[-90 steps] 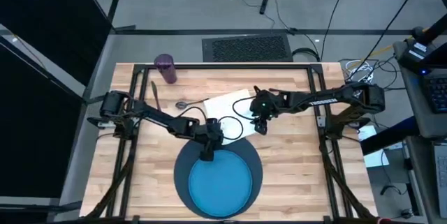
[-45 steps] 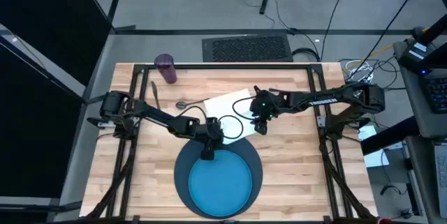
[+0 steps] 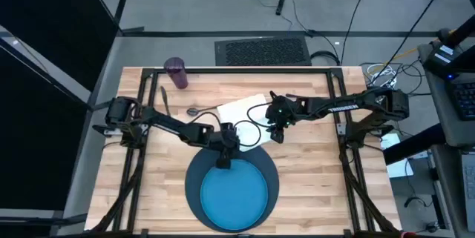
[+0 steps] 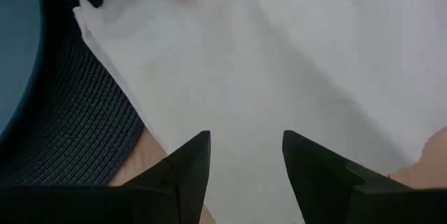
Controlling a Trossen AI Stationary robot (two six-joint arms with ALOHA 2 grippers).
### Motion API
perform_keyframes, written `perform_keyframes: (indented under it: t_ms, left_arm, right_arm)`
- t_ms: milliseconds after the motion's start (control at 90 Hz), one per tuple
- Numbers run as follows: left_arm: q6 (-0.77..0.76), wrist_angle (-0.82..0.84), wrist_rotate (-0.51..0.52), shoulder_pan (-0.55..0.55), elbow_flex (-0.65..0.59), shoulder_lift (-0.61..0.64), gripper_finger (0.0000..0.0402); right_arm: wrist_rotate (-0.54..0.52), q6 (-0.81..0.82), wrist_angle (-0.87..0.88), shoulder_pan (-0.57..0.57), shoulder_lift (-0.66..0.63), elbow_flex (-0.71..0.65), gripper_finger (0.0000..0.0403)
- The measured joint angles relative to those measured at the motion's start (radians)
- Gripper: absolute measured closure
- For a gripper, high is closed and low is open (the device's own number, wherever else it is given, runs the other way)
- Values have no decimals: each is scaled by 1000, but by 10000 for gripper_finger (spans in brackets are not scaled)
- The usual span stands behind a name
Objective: Set table place
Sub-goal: Fold the white napkin
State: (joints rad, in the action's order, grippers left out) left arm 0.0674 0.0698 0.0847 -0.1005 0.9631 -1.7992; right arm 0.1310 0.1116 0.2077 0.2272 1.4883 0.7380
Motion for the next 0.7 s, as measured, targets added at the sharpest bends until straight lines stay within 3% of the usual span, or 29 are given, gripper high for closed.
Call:
perform_keyframes:
  t_ms: [400, 700]
  left_arm:
    - [-7, 160, 0, 0, 55, 0, 401]
    - [-9, 146, -18, 0, 55, 0, 401]
  right_arm:
    - [0, 0, 8, 0, 0, 0, 236]
    - [0, 4, 8, 0, 0, 0, 236]
